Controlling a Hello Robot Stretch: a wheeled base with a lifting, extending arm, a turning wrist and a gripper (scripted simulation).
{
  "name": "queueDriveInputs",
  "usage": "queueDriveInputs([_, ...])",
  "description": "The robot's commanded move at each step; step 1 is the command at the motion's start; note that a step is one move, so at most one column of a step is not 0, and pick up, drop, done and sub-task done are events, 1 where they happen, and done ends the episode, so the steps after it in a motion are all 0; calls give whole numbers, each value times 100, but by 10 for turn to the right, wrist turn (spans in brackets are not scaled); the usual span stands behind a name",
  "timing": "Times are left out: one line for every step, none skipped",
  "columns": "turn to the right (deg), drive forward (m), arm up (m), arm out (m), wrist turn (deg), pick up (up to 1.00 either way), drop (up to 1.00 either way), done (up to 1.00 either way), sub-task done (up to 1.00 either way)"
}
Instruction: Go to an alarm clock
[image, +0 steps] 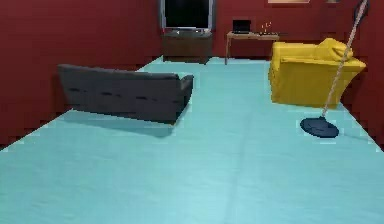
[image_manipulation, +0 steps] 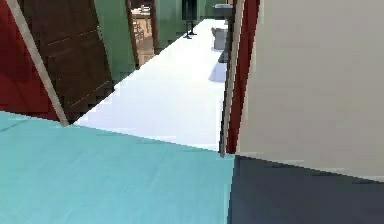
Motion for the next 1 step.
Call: queueDriveInputs([450, 0, 0, 0, 0, 0, 0, 0, 0])
